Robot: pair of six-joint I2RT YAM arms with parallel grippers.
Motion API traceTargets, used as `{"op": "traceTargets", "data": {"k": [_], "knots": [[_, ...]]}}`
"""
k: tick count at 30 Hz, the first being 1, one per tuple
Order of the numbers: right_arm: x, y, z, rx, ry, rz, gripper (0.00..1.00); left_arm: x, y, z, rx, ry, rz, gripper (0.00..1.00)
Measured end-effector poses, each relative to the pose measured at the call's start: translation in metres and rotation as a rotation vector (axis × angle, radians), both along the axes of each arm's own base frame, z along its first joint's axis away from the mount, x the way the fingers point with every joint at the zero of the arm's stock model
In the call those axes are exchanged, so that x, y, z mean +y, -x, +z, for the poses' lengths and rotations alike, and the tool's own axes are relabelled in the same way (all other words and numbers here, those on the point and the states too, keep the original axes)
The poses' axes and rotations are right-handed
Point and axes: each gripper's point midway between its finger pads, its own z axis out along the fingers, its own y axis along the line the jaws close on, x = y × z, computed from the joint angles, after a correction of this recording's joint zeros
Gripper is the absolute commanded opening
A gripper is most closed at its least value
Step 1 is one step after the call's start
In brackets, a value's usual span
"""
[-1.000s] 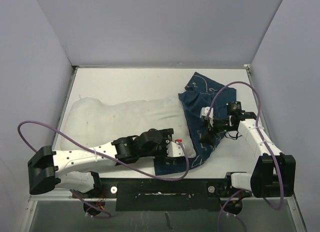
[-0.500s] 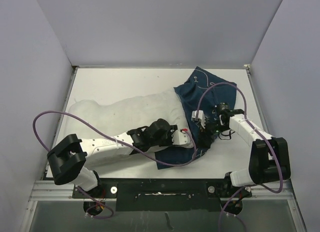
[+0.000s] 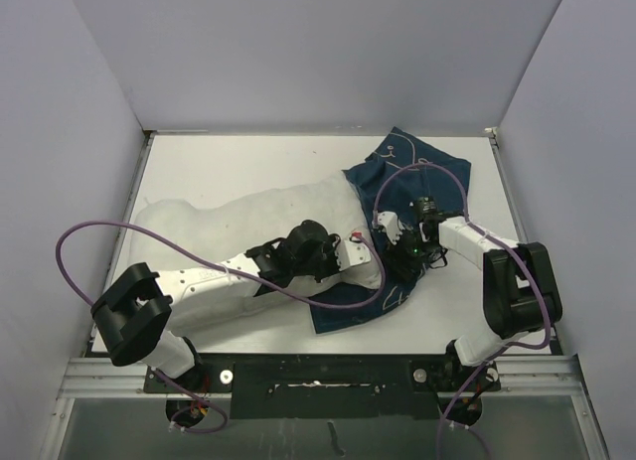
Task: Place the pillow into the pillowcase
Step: Stuff the pillow into the pillowcase.
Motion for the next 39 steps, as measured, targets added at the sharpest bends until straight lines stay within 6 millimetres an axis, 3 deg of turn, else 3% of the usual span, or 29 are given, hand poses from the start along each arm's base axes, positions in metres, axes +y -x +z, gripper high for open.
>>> {"op": "traceTargets", "data": {"k": [6,10,13,15,21,23,27,30,32,36,39], "knots": [[0.005,-0.005,-0.001,-0.01,0.02,-0.022,0.43,-0.002,0.002,0.001,0.034,0.028,0.004,0.0],[0.008,-0.008,0.001,-0.013,0.011,-0.036,0.12,-0.004,0.003,0.002,0.045,0.042,0.006,0.0],[0.009,-0.011,0.004,-0.016,0.002,-0.046,0.0,-0.005,0.003,0.003,0.052,0.05,0.01,0.0],[0.012,-0.013,0.008,-0.015,-0.019,-0.053,0.0,-0.005,0.003,0.003,0.054,0.053,0.013,0.0],[0.021,-0.017,0.03,-0.052,-0.113,-0.063,0.47,-0.003,0.003,0.005,0.055,0.059,0.015,0.0],[0.023,-0.021,0.035,-0.076,-0.125,-0.069,0.54,-0.003,0.004,0.007,0.053,0.065,0.015,0.0],[0.027,-0.029,0.032,-0.092,-0.125,-0.086,0.56,0.001,0.007,0.012,0.049,0.079,0.015,0.0],[0.029,-0.033,0.024,-0.091,-0.102,-0.1,0.53,0.004,0.01,0.017,0.048,0.095,0.016,0.0],[0.03,-0.035,0.018,-0.09,-0.079,-0.101,0.41,0.004,0.01,0.02,0.047,0.107,0.017,0.0],[0.029,-0.035,0.009,-0.08,-0.044,-0.109,0.06,0.003,0.01,0.021,0.051,0.121,0.015,0.0],[0.03,-0.035,0.013,-0.085,-0.053,-0.112,0.0,0.003,0.01,0.022,0.051,0.124,0.014,0.0]]}}
